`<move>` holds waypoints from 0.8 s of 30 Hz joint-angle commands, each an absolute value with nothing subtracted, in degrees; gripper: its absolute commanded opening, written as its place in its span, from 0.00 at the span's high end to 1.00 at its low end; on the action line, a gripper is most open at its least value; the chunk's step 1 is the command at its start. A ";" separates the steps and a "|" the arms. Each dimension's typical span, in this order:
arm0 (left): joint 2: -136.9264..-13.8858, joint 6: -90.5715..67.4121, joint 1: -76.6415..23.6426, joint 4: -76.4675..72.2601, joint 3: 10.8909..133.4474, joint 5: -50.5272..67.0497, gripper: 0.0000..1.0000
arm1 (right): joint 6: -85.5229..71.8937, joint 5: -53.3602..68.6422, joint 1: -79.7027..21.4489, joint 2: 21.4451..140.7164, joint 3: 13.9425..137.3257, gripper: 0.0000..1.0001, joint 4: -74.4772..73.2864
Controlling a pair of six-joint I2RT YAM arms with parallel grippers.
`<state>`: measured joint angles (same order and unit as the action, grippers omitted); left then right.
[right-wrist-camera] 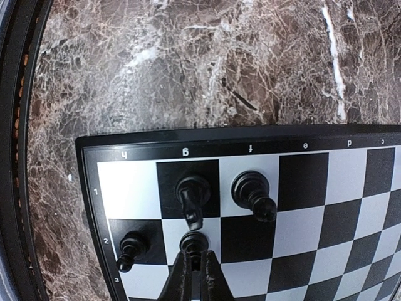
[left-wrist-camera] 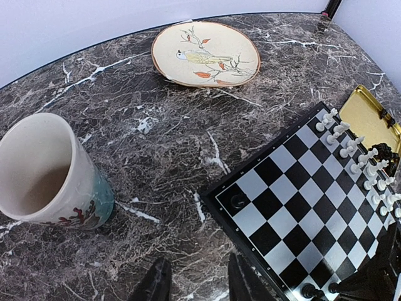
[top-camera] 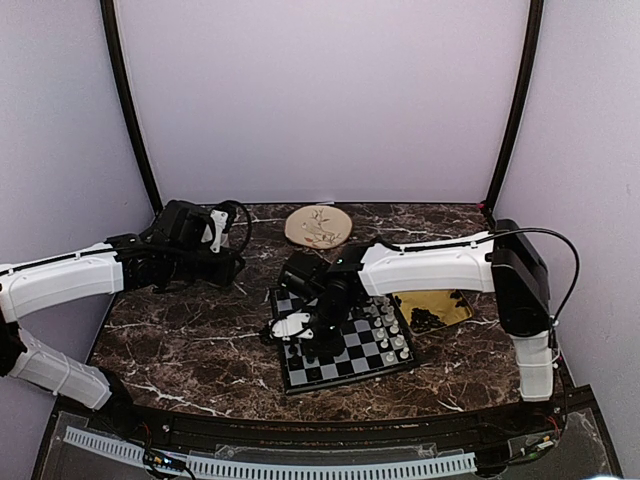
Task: Set up the chess pieces on the board
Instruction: Place the pawn at b7.
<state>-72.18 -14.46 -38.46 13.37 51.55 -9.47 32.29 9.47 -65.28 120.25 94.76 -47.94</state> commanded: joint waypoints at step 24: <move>-74.05 -13.20 -38.19 11.89 52.53 -3.10 0.67 | 31.50 7.85 -62.69 111.36 95.36 0.78 -50.40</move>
